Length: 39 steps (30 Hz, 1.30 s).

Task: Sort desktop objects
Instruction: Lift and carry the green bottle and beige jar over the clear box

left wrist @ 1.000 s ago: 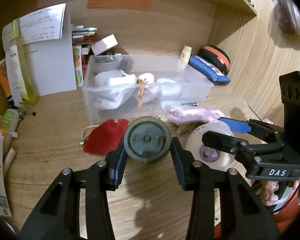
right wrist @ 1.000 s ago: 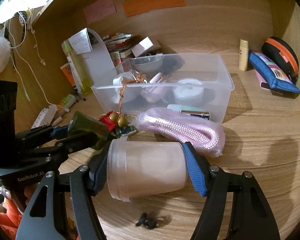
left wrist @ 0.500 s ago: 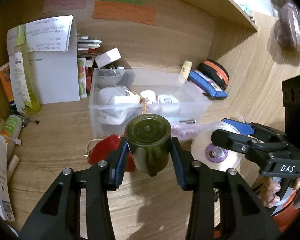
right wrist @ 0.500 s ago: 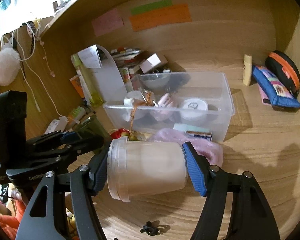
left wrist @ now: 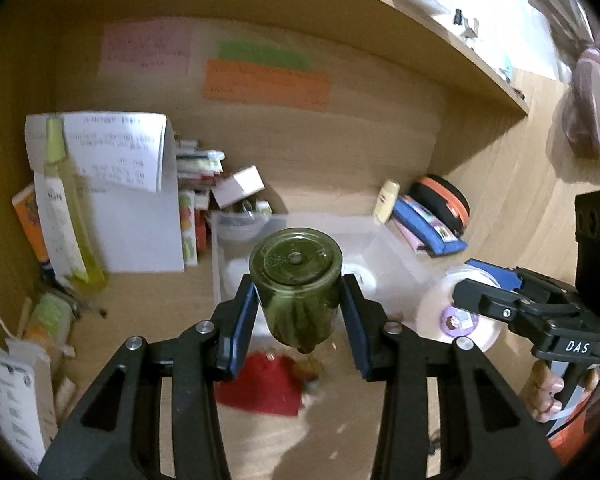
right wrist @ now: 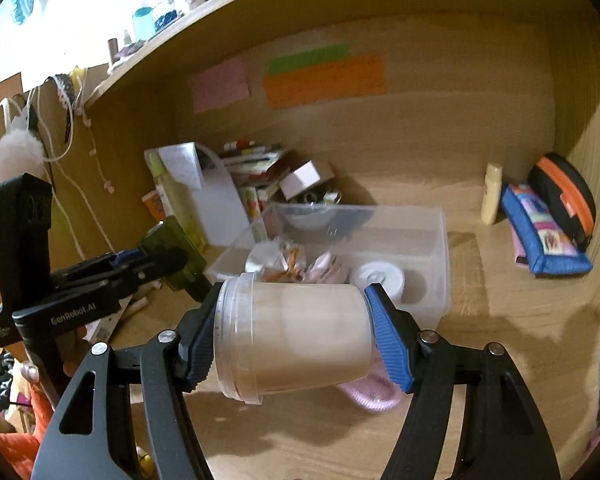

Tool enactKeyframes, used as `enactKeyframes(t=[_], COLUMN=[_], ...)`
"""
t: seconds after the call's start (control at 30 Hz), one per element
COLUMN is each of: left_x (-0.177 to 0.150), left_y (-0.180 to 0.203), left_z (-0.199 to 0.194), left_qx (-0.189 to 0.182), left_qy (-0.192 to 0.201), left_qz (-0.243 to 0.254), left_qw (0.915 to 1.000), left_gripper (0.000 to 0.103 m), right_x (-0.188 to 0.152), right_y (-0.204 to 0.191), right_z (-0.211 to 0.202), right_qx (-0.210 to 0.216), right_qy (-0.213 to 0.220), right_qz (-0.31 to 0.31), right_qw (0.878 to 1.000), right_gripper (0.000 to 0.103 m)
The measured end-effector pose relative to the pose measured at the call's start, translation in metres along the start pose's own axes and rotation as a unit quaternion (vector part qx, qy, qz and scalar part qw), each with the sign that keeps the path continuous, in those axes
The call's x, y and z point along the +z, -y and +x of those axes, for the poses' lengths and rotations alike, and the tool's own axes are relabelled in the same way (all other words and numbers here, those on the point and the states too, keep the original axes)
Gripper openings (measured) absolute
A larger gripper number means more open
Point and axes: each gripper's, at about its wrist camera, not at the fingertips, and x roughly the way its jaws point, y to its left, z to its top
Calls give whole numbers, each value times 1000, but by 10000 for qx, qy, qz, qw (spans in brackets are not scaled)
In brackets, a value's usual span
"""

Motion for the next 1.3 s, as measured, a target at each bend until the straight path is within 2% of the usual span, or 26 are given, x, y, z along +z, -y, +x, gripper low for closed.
enactKeyframes(t=[0.37, 0.7, 0.97, 1.3], left_x=[32, 57, 51, 40], left_y=[-13, -18, -27, -35], left_z=[45, 82, 126, 143], left_qx=[265, 266, 384, 435], left_qy=[-201, -360, -676, -924], left_qz=[-42, -144, -226, -215], left_qw=[9994, 9989, 9967, 9945], left_gripper=[41, 41, 41, 42], right_x=[36, 55, 67, 55], right_y=[23, 48, 59, 60], right_z=[30, 85, 137, 167], right_qx=[-239, -458, -647, -808], right_qy=[-75, -449, -806, -1052], right_qz=[-37, 30, 47, 87], right_qw=[9997, 9979, 9946, 9911], right_gripper=[65, 65, 65, 65])
